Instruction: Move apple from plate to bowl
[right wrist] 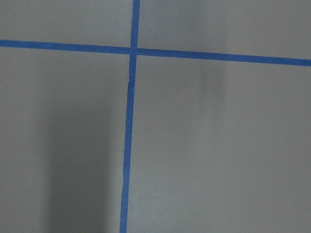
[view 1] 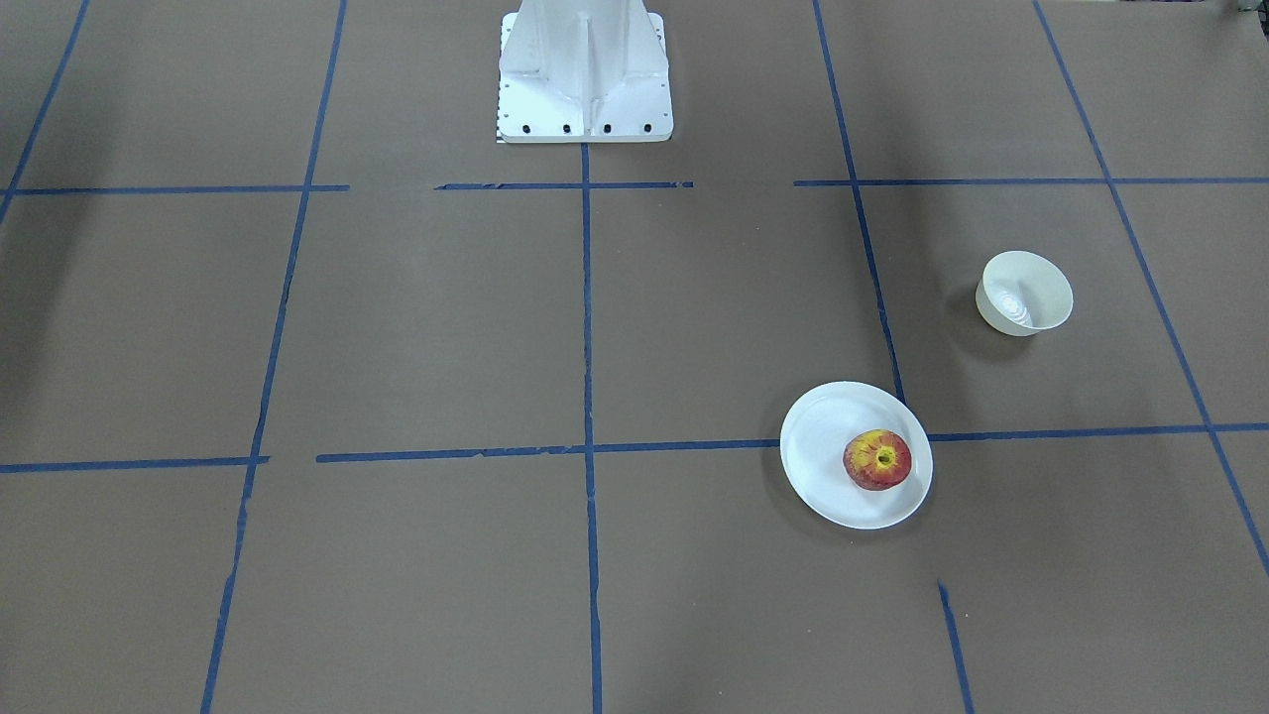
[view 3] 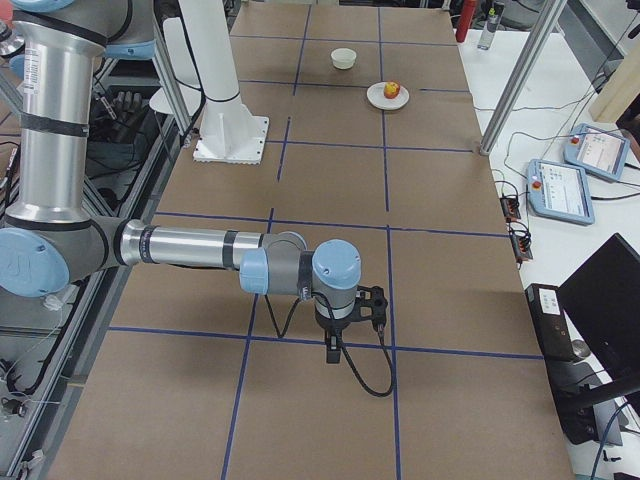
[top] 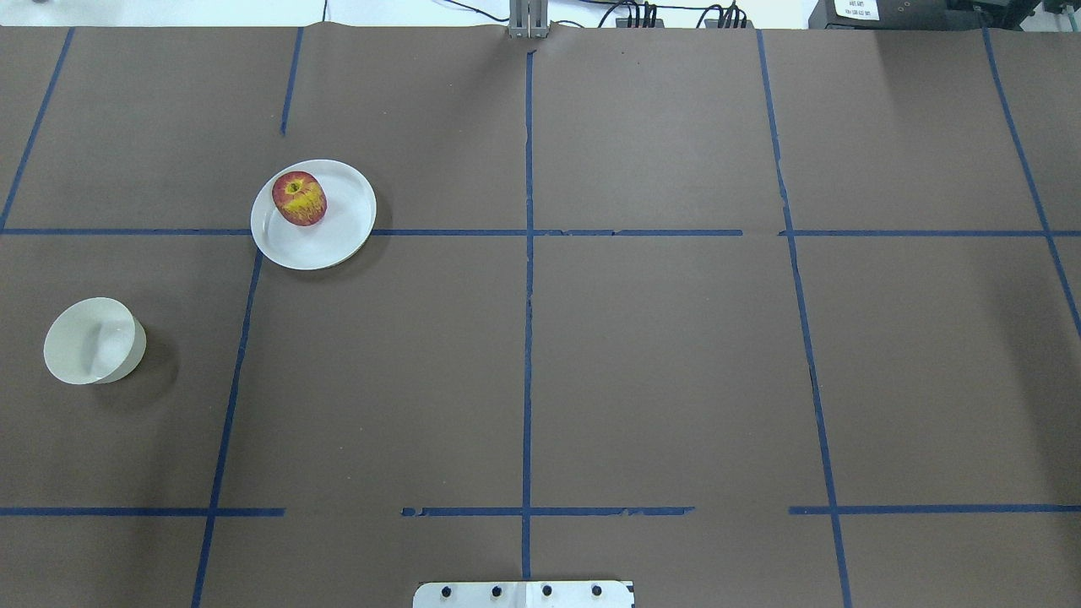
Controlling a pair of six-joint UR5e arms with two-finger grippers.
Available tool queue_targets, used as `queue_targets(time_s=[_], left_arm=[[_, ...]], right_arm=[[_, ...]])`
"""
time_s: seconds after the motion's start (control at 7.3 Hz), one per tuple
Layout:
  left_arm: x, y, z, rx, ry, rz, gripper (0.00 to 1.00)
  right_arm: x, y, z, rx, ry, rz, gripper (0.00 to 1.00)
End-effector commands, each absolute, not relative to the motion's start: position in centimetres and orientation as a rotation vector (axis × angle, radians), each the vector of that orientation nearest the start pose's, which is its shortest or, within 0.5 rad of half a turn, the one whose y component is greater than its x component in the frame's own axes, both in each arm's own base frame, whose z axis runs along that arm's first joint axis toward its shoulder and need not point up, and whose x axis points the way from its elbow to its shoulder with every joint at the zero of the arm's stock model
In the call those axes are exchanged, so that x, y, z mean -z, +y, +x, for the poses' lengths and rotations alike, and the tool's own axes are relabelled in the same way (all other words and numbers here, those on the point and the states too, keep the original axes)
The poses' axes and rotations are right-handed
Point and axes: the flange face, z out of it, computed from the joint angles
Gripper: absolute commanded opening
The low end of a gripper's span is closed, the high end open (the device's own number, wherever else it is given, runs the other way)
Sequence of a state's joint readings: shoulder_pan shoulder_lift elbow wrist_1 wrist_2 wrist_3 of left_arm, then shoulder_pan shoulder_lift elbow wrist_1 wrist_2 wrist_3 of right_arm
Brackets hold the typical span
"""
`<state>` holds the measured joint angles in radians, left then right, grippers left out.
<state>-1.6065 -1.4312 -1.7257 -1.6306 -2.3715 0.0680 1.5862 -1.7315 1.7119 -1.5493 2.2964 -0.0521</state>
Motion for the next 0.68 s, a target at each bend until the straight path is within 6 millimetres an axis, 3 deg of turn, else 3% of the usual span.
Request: queue_targets(time_s=[0.0,0.55], left_arm=[[-64.44,-43.46,-7.73,-0.059,0.795,0.103,1.0],[-64.36,-43.86,-7.44,-0.091,0.796,0.167,1.0]], right_arm=[[-66.35,-42.35,7.37,0.036,-0.725,0.027,1.0],[-66.42,-42.27,7.37,0.036,-0.725,0.026,1.0]])
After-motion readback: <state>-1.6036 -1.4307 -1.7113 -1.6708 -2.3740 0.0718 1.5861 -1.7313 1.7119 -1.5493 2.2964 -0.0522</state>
